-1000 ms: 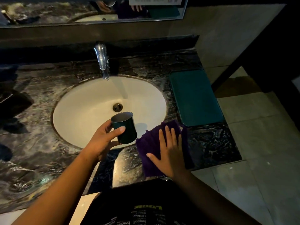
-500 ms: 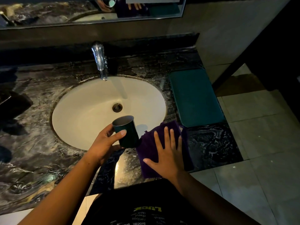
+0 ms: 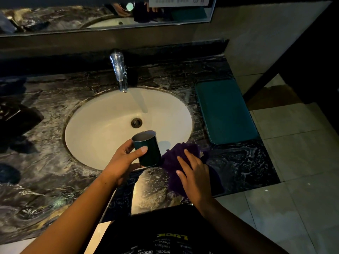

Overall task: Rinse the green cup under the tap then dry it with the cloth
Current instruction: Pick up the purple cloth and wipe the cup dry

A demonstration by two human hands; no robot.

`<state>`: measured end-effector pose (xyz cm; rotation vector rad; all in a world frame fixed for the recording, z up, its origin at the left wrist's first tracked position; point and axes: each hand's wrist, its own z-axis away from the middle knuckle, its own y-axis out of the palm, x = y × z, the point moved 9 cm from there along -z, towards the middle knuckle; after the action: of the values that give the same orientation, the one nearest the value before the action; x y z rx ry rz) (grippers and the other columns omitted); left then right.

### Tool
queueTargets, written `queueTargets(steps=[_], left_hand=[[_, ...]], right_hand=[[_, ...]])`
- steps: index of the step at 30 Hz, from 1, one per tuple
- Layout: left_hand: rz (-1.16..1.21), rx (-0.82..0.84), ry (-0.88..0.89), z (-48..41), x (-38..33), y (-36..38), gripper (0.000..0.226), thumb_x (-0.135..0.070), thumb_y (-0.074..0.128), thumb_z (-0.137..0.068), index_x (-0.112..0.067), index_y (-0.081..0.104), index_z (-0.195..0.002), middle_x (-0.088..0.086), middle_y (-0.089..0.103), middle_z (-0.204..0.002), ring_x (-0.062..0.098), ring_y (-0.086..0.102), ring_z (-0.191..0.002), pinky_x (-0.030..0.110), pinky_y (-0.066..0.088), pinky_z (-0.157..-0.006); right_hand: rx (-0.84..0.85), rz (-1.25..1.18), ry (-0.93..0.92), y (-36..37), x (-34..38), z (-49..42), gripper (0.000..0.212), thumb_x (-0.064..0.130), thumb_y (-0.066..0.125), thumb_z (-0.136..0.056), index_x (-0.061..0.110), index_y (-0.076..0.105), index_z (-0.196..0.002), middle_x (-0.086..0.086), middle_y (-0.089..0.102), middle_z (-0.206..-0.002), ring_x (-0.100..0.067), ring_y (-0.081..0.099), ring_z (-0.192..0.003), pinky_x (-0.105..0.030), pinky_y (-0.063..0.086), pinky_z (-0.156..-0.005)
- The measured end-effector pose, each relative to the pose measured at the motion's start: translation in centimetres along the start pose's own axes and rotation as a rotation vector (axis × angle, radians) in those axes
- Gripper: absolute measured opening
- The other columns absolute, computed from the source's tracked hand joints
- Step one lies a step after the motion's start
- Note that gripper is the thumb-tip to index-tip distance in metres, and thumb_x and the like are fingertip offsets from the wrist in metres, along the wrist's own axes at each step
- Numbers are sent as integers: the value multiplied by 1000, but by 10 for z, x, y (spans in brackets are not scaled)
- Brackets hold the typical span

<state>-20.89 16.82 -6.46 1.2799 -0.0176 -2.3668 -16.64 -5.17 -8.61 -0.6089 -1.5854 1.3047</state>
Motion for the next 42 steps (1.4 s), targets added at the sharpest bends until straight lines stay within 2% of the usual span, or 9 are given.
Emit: queueTargets(steps=[6,9,14,22,25,29,33,38,42], left_hand=[[-7,11,16,3,-4,-3,49,-23,73,-79,-25,65,-127,6,67,-132,27,65,-121,49,58,-92],[0,9,27,4,-7,-4,47,-22,71,-80,-26,66,-126,6,69,-129,26,66,-119,57,54,-98],[3,-2,28,6,-12,-5,48,-22,71,-80,-24,64,-127,8,68,-130,26,66,-118,64,47,-102],[55,-4,49,11,-20,-8,51,-20,82,-80,-23,64,-128,7,69,-129,25,66,-119,60,52,-100],[83,-3,64,15,-25,-12,59,-31,88,-73,-24,65,-127,7,70,-127,25,67,-117,58,54,-96],[120,-24,88,19,-34,-16,48,-18,70,-83,-20,62,-130,8,69,-129,27,65,-121,55,57,-94],[149,-8,124,25,-46,-14,49,-20,77,-84,-19,64,-131,8,70,-127,22,69,-114,46,61,-85],[185,-22,174,31,-68,-14,47,-28,78,-86,-18,64,-130,9,72,-124,25,67,-116,41,61,-84],[186,-31,221,35,-89,-13,43,-22,70,-89,-16,63,-131,10,72,-125,27,66,-118,37,61,-80]], right_hand=[[16,-226,128,-11,5,-9,35,12,79,-86,14,68,-119,-10,59,-133,-28,58,-117,-47,56,-94],[72,-484,294,-15,0,-14,57,12,82,-83,18,54,-132,-5,50,-134,-16,52,-117,-31,49,-100],[293,-693,528,-1,-6,-15,86,24,88,-79,16,39,-149,-6,50,-141,-23,53,-127,-35,44,-105],[508,-1543,988,23,21,6,31,1,74,-86,-5,69,-116,-23,77,-105,-34,76,-92,-41,63,-76],[563,-1668,1099,24,32,13,43,7,77,-72,-1,73,-114,-25,76,-111,-35,75,-100,-46,59,-86],[500,-1690,1066,8,40,6,49,18,77,-68,6,73,-115,-21,78,-110,-38,71,-108,-51,54,-93],[388,-1865,1044,-14,46,-12,45,25,72,-75,7,71,-116,-19,79,-103,-37,68,-107,-51,52,-82],[328,-2034,965,-38,55,-40,57,34,72,-81,5,67,-130,-21,72,-125,-39,65,-118,-54,53,-87],[354,-2149,806,-61,72,-60,91,20,102,-51,6,65,-133,-22,69,-130,-40,73,-109,-53,62,-81]])
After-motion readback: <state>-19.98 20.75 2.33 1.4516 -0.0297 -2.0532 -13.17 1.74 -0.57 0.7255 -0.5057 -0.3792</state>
